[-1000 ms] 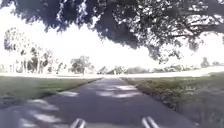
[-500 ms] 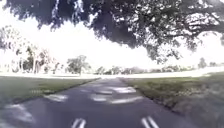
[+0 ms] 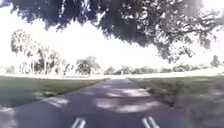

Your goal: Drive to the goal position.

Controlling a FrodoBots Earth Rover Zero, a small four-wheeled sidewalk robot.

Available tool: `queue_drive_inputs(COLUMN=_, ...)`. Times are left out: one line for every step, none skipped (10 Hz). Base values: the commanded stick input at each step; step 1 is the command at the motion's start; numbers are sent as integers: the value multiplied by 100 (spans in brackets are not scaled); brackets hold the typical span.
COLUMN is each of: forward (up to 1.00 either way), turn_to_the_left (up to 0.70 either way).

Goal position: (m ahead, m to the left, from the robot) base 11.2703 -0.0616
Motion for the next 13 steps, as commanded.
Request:
queue_drive_inputs(forward=85, turn_to_the_left=14)
queue_drive_inputs(forward=85, turn_to_the_left=1)
queue_drive_inputs(forward=85, turn_to_the_left=0)
queue_drive_inputs(forward=85, turn_to_the_left=0)
queue_drive_inputs(forward=85, turn_to_the_left=0)
queue_drive_inputs(forward=85, turn_to_the_left=0)
queue_drive_inputs(forward=85, turn_to_the_left=0)
queue_drive_inputs(forward=85, turn_to_the_left=0)
queue_drive_inputs(forward=85, turn_to_the_left=0)
queue_drive_inputs(forward=85, turn_to_the_left=0)
queue_drive_inputs(forward=85, turn_to_the_left=0)
queue_drive_inputs(forward=85, turn_to_the_left=0)
queue_drive_inputs(forward=85, turn_to_the_left=0)
